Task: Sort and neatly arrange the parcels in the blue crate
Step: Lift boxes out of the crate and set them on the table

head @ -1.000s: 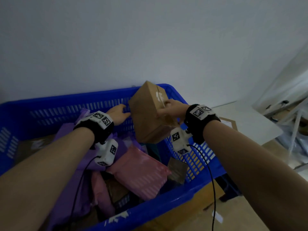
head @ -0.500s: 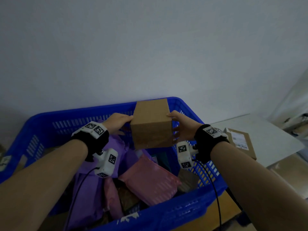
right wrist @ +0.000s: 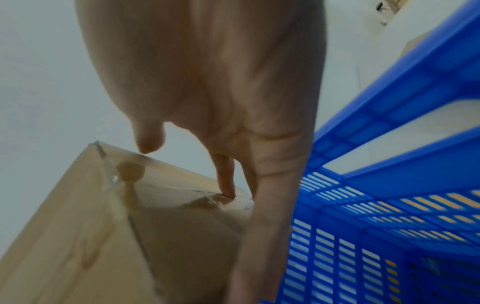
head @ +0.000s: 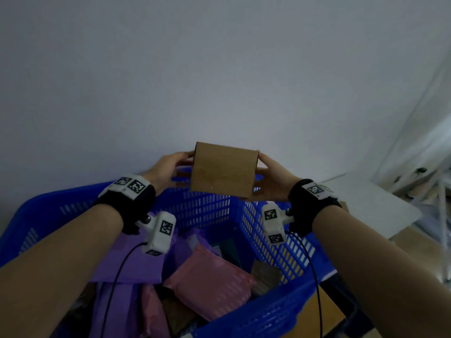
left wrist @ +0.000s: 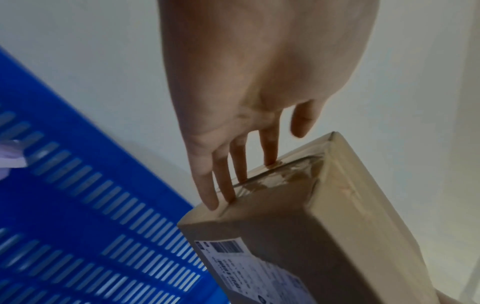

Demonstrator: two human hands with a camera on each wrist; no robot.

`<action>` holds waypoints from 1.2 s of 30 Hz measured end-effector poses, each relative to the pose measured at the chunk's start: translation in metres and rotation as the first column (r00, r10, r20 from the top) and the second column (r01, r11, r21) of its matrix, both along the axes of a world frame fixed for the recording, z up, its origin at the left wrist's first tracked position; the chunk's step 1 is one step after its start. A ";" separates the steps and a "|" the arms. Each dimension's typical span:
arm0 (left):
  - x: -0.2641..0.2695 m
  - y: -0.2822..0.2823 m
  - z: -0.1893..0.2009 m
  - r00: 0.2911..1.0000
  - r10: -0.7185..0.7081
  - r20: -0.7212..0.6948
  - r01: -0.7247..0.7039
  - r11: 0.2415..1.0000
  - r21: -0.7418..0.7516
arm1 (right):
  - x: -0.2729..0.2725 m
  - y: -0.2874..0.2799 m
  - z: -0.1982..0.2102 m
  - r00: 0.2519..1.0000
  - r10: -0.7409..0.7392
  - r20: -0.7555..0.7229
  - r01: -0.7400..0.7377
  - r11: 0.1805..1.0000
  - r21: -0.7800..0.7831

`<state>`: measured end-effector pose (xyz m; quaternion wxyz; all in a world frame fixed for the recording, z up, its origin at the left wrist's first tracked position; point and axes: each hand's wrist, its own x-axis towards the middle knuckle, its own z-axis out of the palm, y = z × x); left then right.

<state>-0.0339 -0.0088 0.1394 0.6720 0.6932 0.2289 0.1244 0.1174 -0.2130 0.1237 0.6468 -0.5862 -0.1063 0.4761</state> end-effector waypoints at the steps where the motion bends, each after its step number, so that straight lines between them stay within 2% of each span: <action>1: 0.002 0.001 0.004 1.000 -0.010 0.019 0.010 1.000 0.025 | 0.001 -0.003 0.005 1.000 -0.023 0.000 0.023 0.999 0.034; 3: 0.007 0.003 0.012 0.999 -0.015 0.042 0.011 0.996 0.088 | 0.004 -0.007 0.015 0.997 -0.075 0.016 0.073 0.992 0.098; 5: 0.012 0.005 0.020 0.999 0.001 0.051 -0.009 0.989 0.147 | 0.010 -0.007 0.020 0.992 -0.086 0.095 0.073 0.989 0.128; 7: 0.017 0.004 0.027 0.997 0.039 0.064 -0.050 0.984 0.169 | 0.011 -0.003 0.025 0.966 -0.047 0.256 0.024 0.995 0.093; 10: 0.019 0.000 0.033 0.990 0.085 0.109 -0.106 0.975 0.194 | 0.006 0.005 0.030 0.878 0.013 0.478 -0.008 1.000 -0.012; 15: 0.011 0.003 0.034 0.987 0.109 0.117 -0.139 0.947 0.289 | 0.003 0.020 0.027 0.865 -0.050 0.499 0.054 0.998 0.006; 19: 0.002 0.013 0.029 0.999 -0.010 0.036 -0.009 0.877 0.481 | 0.004 0.025 0.023 0.884 -0.051 0.464 0.045 0.999 0.023; 23: -0.004 0.027 0.022 0.989 -0.141 -0.053 0.150 0.882 0.448 | 0.007 0.027 0.019 0.889 -0.043 0.455 0.045 0.999 0.007; 27: -0.004 0.032 0.017 0.987 -0.139 -0.078 0.159 0.853 0.497 | 0.010 0.031 0.015 0.884 -0.023 0.467 0.048 0.998 -0.041; 28: -0.004 0.031 0.017 0.989 -0.136 -0.062 0.149 0.858 0.492 | 0.011 0.034 0.014 0.860 -0.015 0.510 0.062 0.995 -0.076; 29: -0.003 0.029 0.017 0.991 -0.128 -0.047 0.134 0.858 0.495 | 0.012 0.037 0.013 0.806 -0.005 0.592 0.104 0.986 -0.133; 30: -0.003 0.028 0.018 0.994 -0.104 -0.041 0.110 0.850 0.516 | 0.014 0.040 0.013 0.719 0.014 0.695 0.173 0.965 -0.199; 32: -0.001 0.024 0.021 0.998 -0.023 -0.052 0.050 0.790 0.612 | 0.012 0.043 0.016 0.502 0.041 0.864 0.346 0.906 -0.244; 34: 0.000 0.022 0.024 0.993 0.072 -0.095 0.023 0.665 0.746 | 0.005 0.044 0.026 0.255 0.105 0.961 0.400 0.894 -0.203; 36: 0.004 0.023 0.026 0.971 0.149 -0.187 0.084 0.520 0.850 | -0.005 0.047 0.036 0.043 0.237 0.971 0.314 0.919 -0.238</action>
